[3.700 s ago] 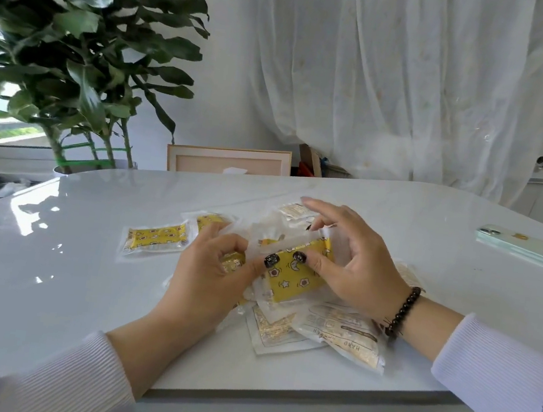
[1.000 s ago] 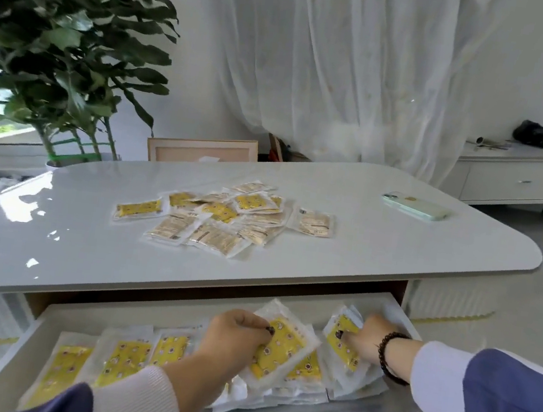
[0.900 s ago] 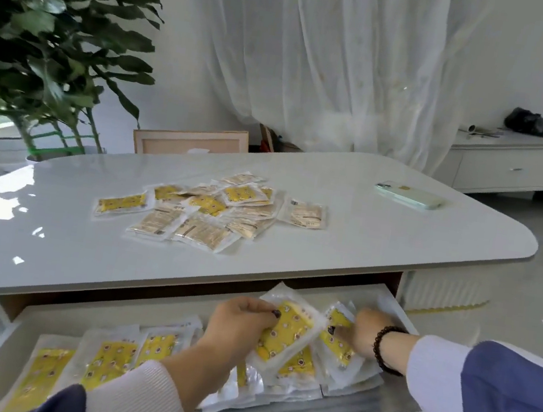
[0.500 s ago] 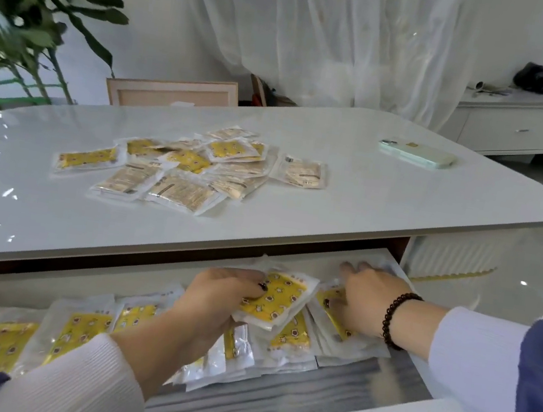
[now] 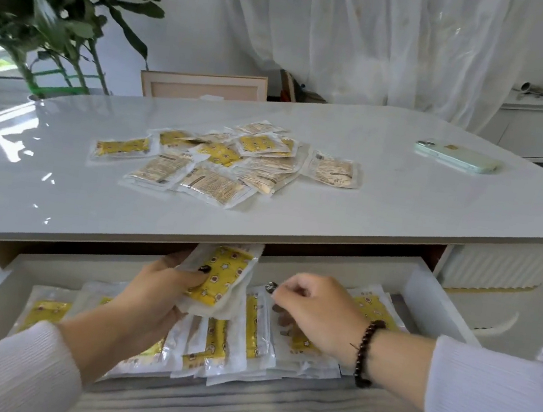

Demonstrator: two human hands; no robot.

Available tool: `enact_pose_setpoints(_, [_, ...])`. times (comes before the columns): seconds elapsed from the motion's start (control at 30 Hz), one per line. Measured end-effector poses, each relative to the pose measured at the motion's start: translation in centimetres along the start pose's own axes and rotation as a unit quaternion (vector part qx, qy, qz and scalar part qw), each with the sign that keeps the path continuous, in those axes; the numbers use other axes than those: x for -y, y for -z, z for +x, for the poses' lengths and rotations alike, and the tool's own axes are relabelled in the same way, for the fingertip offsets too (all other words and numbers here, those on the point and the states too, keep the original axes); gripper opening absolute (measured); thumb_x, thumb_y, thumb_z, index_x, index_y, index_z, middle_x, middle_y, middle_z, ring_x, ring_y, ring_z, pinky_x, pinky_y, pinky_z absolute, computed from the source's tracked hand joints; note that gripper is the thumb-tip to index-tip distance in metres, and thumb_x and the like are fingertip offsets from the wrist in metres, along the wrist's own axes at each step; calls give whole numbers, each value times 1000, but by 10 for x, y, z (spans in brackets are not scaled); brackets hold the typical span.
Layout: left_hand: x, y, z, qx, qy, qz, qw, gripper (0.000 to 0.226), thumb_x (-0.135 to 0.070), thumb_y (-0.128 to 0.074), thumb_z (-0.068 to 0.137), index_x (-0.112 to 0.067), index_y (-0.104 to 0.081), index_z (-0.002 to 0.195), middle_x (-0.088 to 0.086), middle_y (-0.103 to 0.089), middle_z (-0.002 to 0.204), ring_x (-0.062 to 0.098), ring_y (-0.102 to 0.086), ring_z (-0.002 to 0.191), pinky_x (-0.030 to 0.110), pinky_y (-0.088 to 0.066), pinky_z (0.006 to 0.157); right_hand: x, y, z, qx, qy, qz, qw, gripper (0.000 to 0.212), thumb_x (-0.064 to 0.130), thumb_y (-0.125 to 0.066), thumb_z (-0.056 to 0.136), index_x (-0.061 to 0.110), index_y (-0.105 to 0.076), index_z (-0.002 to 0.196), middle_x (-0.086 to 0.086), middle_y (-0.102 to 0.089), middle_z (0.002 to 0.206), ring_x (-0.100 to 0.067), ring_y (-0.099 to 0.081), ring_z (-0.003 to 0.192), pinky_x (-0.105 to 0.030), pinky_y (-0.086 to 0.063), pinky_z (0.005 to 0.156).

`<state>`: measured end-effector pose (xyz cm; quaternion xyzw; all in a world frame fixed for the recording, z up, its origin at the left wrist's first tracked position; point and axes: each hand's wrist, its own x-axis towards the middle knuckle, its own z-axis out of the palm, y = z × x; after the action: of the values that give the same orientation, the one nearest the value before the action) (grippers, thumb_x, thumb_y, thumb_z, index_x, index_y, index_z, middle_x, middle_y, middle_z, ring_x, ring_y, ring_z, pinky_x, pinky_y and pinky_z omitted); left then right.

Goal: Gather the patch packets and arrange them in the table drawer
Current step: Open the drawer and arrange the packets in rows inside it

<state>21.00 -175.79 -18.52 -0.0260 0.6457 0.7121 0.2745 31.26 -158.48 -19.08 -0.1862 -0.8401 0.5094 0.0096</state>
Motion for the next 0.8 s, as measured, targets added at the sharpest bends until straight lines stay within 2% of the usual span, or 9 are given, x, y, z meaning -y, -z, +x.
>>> enact_pose_setpoints(0.13, [4, -7, -1, 40, 4, 5, 999, 37, 9, -49, 92, -9, -51, 123, 19, -72, 104, 32, -70, 89, 39, -57, 76, 3, -17, 15, -17, -39, 169, 985, 16, 20, -58, 91, 8, -68, 96, -8, -72, 89, -13, -68, 71, -26, -56, 63])
enact_pose_setpoints(0.2, [6, -7, 1, 45, 7, 9, 999, 38, 10, -49, 92, -11, -50, 123, 20, -72, 104, 34, -69, 91, 43, -54, 81, 4, -18, 16, -16, -42, 230, 972, 17, 13, -55, 93, 3, -67, 98, -14, -70, 87, -13, -67, 64, -23, -53, 56])
enact_pose_setpoints(0.3, [9, -6, 3, 52, 7, 22, 998, 36, 9, -50, 91, -17, -53, 115, 19, -72, 104, 35, -68, 95, 48, -51, 91, 8, -18, 16, -8, -45, 313, 949, 20, 16, -57, 93, -2, -64, 98, -20, -63, 87, -17, -64, 58, -28, -54, 53])
enact_pose_setpoints(0.4, [13, 1, 0, 36, -11, 81, 996, 42, 5, -56, 90, -18, -51, 125, 15, -71, 108, 33, -68, 99, 50, -50, 97, 14, -24, 16, 13, -38, 246, 968, 16, 15, -63, 89, 0, -66, 95, -22, -68, 91, -19, -64, 66, -29, -57, 57])
enact_pose_setpoints(0.47, [5, 13, -8, 30, -23, 129, 991, 42, -3, -63, 89, -20, -50, 125, 10, -73, 105, 29, -70, 97, 48, -50, 96, 23, -33, 19, 19, -44, 229, 972, 11, 9, -64, 87, 1, -66, 95, -19, -71, 93, -18, -66, 64, -27, -56, 55])
enact_pose_setpoints(0.57, [-18, 43, -18, 15, -40, 201, 979, 58, -22, -79, 72, -18, -52, 123, 7, -71, 110, 29, -69, 100, 49, -50, 97, 42, -51, 27, 40, -46, 229, 971, 8, 7, -65, 86, 2, -67, 92, -11, -71, 80, -14, -66, 56, -26, -54, 53])
enact_pose_setpoints(0.6, [-28, 55, -20, 8, -43, 221, 974, 58, -22, -80, 71, -15, -54, 122, 8, -70, 112, 30, -67, 102, 50, -49, 97, 50, -59, 32, 50, -46, 228, 971, 9, 8, -66, 86, -1, -68, 89, -10, -69, 75, -14, -65, 54, -26, -54, 53])
enact_pose_setpoints(0.7, [-52, 99, -24, -31, -8, 243, 969, 35, -1, -69, 82, -4, -57, 114, 18, -69, 109, 34, -66, 96, 52, -49, 93, 75, -90, 43, 90, -55, 210, 972, 7, 7, -67, 86, 1, -66, 84, -10, -65, 69, -11, -62, 49, -25, -54, 52])
enact_pose_setpoints(0.8, [-68, 140, -25, -21, 54, 231, 971, 26, 12, -58, 84, 2, -60, 108, 21, -72, 102, 35, -71, 91, 46, -58, 81, 94, -130, 55, 143, -67, 198, 968, 7, 5, -67, 85, 6, -64, 79, -7, -66, 68, -12, -64, 50, -26, -58, 57])
